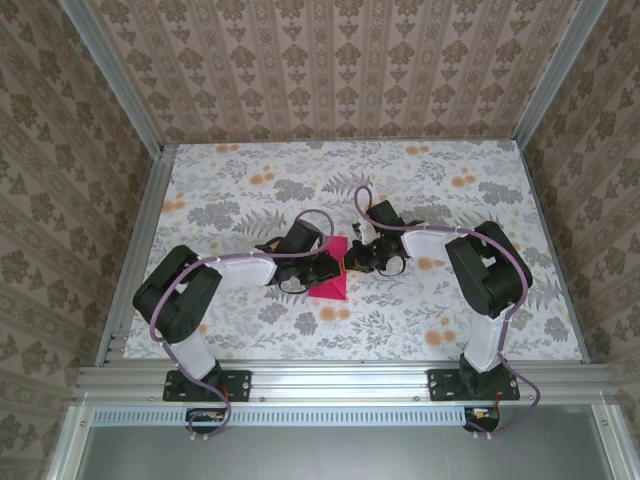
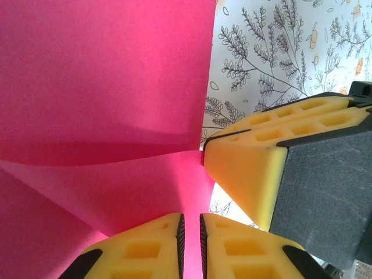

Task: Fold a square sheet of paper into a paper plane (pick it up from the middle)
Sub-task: Fold the triangle a second time at the center of the table.

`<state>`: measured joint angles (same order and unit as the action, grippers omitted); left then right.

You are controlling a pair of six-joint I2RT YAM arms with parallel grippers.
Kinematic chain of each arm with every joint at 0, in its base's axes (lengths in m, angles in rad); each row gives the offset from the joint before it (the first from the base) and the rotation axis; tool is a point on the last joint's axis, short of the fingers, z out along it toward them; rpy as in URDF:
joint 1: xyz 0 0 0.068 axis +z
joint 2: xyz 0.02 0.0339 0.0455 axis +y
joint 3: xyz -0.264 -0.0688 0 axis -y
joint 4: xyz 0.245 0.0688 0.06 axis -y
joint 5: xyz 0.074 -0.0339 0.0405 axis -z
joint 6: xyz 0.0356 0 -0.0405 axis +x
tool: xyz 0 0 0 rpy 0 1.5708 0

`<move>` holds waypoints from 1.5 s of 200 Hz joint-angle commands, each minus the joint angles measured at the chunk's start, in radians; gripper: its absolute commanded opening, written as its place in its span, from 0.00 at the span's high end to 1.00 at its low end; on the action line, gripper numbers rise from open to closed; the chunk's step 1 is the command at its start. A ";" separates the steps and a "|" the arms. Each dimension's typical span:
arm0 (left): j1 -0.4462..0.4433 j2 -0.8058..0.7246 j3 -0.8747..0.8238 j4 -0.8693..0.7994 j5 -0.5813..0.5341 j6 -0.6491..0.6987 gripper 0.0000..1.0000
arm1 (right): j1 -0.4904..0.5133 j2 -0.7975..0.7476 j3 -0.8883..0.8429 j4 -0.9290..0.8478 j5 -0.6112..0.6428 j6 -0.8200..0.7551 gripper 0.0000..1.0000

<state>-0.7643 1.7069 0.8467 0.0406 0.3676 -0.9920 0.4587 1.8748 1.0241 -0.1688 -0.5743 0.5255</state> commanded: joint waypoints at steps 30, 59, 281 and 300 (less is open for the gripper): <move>-0.003 0.024 0.021 0.004 0.014 0.024 0.82 | -0.002 0.022 0.034 -0.041 0.021 -0.021 0.92; -0.003 0.028 0.021 0.006 0.014 0.024 0.82 | -0.002 0.032 0.039 -0.040 0.027 -0.021 0.92; -0.010 0.059 0.034 -0.040 0.008 0.017 0.83 | -0.002 0.063 0.045 -0.009 0.014 -0.019 0.92; -0.010 0.061 0.033 -0.041 0.006 0.016 0.83 | -0.002 0.068 0.047 -0.008 0.007 -0.019 0.92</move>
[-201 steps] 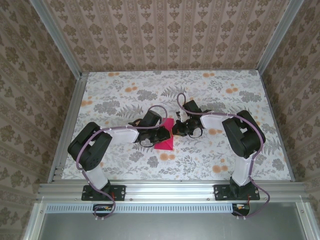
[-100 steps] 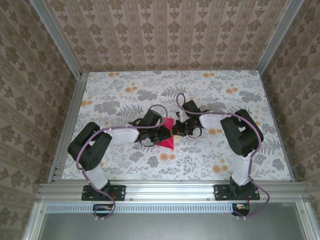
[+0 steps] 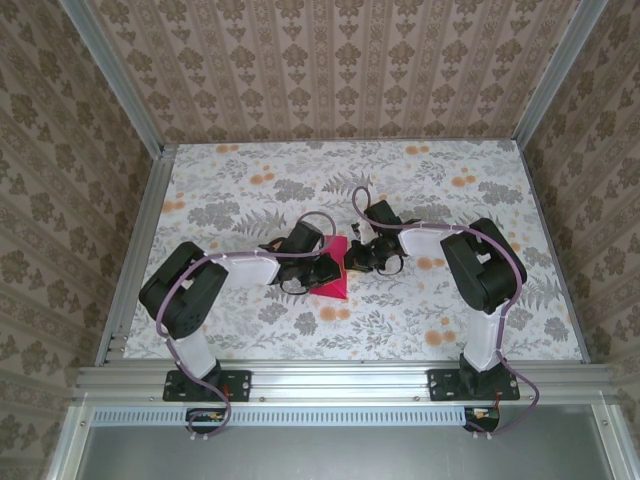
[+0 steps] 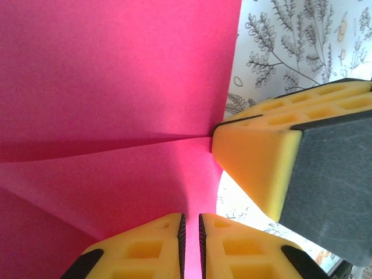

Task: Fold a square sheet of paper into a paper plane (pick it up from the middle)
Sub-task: Fold the triangle a second time at the center of the table.

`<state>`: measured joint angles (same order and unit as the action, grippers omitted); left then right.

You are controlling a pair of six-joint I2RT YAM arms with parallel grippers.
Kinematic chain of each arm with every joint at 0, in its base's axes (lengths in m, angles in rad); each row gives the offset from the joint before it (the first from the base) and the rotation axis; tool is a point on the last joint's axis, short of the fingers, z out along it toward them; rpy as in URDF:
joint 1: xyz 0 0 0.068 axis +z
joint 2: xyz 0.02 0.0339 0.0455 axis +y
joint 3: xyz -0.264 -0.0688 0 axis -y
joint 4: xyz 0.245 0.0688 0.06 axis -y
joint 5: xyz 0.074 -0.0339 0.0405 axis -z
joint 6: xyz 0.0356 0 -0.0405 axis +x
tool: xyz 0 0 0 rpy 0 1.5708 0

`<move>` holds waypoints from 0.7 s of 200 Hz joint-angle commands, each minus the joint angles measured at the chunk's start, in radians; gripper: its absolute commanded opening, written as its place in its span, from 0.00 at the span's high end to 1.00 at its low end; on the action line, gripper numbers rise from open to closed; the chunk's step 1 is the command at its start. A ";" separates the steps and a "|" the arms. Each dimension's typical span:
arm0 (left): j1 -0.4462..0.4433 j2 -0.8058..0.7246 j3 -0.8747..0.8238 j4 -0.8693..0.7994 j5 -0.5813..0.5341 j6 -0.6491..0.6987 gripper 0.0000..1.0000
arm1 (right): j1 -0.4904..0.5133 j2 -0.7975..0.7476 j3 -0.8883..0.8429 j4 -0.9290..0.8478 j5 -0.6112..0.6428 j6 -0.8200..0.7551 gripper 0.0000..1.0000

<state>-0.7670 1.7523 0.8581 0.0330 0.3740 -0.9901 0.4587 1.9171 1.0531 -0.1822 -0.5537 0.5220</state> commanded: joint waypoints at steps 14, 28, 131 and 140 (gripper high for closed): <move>-0.006 0.016 0.024 -0.043 -0.010 0.013 0.84 | -0.001 0.028 0.019 0.007 -0.017 -0.016 0.92; -0.007 0.013 0.023 -0.051 -0.017 0.013 0.84 | -0.002 0.029 0.019 0.010 -0.018 -0.016 0.92; -0.005 0.015 0.022 -0.075 -0.035 0.001 0.85 | -0.001 0.022 0.031 -0.004 -0.019 -0.016 0.89; -0.006 0.015 0.022 -0.081 -0.039 -0.002 0.85 | -0.003 0.013 0.031 -0.009 -0.019 -0.013 0.88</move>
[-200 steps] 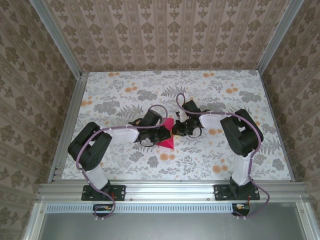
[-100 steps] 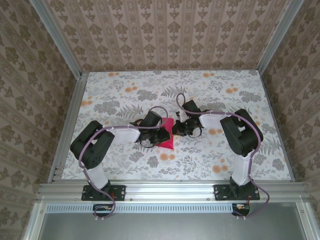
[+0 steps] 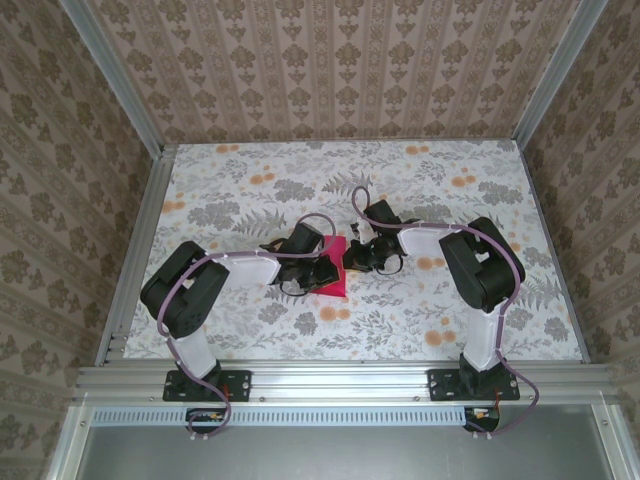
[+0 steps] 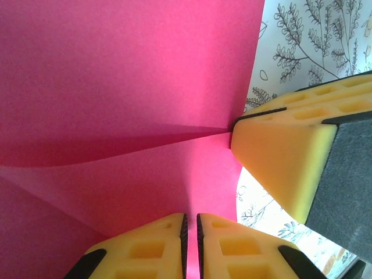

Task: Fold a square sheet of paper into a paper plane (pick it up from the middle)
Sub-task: Fold the triangle a second time at the center of the table.

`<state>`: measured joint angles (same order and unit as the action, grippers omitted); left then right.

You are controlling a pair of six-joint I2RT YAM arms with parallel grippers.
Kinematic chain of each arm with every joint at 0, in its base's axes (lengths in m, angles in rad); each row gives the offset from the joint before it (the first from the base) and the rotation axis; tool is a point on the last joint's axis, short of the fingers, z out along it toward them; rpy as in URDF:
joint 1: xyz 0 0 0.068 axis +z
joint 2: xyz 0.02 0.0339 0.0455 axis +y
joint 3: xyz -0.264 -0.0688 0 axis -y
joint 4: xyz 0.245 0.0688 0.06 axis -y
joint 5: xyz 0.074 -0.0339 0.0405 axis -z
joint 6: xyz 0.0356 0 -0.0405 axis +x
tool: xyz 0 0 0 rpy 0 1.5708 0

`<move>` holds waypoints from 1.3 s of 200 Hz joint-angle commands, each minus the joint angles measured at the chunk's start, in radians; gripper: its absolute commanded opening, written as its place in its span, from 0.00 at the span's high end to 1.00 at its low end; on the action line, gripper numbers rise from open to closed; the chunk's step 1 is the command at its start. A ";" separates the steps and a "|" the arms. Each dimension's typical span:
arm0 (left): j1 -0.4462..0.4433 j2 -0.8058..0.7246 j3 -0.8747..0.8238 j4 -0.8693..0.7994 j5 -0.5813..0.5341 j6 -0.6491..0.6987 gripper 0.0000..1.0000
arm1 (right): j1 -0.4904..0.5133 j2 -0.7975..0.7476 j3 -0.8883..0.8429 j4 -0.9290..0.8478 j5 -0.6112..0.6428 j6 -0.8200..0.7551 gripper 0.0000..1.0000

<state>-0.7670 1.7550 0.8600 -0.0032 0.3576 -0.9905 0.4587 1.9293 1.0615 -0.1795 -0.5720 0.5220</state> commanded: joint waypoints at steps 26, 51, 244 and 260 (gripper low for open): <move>-0.007 0.012 0.016 -0.056 -0.035 -0.009 0.86 | -0.009 -0.059 0.008 -0.014 0.013 0.005 0.83; -0.008 0.012 0.014 -0.056 -0.040 -0.019 0.86 | -0.017 -0.136 -0.026 -0.016 0.038 0.021 0.79; -0.024 0.025 0.045 -0.070 -0.025 0.067 0.86 | 0.084 -0.255 -0.261 0.098 -0.075 0.162 0.84; -0.024 0.030 0.046 -0.070 -0.025 0.064 0.86 | 0.094 -0.250 -0.260 0.104 -0.078 0.165 0.85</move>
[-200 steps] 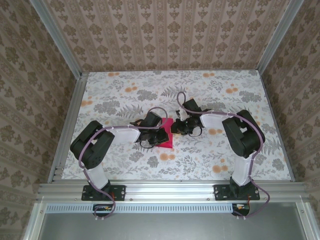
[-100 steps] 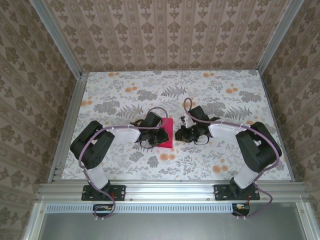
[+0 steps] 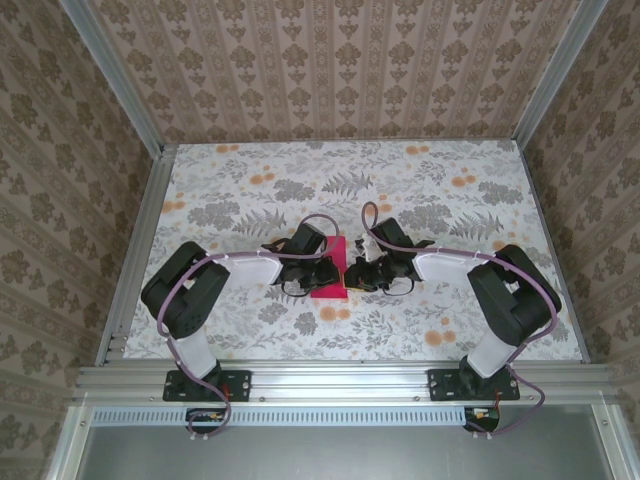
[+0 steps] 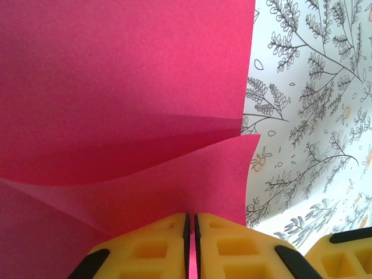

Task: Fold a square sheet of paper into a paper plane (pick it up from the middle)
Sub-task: Fold the triangle a second time at the center of the table.

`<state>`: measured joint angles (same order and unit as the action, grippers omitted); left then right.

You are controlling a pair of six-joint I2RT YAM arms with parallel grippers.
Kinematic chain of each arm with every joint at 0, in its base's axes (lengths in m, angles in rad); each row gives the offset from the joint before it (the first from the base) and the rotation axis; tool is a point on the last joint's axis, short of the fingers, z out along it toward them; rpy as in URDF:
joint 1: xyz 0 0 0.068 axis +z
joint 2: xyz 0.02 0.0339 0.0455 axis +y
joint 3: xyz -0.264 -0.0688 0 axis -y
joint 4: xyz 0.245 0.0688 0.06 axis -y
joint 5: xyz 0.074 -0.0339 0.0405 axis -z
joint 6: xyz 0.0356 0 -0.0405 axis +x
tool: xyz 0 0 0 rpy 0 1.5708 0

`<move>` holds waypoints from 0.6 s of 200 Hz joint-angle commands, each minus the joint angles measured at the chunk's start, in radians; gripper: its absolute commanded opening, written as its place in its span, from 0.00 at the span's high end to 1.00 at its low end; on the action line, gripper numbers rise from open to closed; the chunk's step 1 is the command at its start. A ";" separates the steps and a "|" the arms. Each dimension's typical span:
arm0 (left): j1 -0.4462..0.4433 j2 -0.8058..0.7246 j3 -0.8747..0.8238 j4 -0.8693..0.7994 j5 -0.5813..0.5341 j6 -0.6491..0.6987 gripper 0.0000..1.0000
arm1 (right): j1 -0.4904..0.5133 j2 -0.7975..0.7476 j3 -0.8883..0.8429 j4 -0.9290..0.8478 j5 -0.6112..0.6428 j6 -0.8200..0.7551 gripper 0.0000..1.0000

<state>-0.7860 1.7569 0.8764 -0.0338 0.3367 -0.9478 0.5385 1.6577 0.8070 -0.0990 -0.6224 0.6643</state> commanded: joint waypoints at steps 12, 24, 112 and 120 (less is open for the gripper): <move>-0.005 0.032 0.032 -0.044 -0.005 0.020 0.86 | 0.021 0.026 -0.005 0.026 -0.028 0.021 0.85; -0.005 0.036 0.034 -0.048 -0.005 0.017 0.86 | 0.026 0.032 -0.005 0.027 -0.028 0.023 0.85; -0.006 0.014 0.021 -0.044 -0.007 0.015 0.86 | 0.032 0.088 -0.020 0.020 0.018 0.033 0.87; -0.007 0.012 0.019 -0.044 -0.005 0.015 0.86 | 0.032 0.091 -0.021 0.020 0.018 0.034 0.87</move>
<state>-0.7860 1.7737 0.8909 -0.0422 0.3370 -0.9478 0.5644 1.7283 0.8001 -0.0776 -0.6258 0.6849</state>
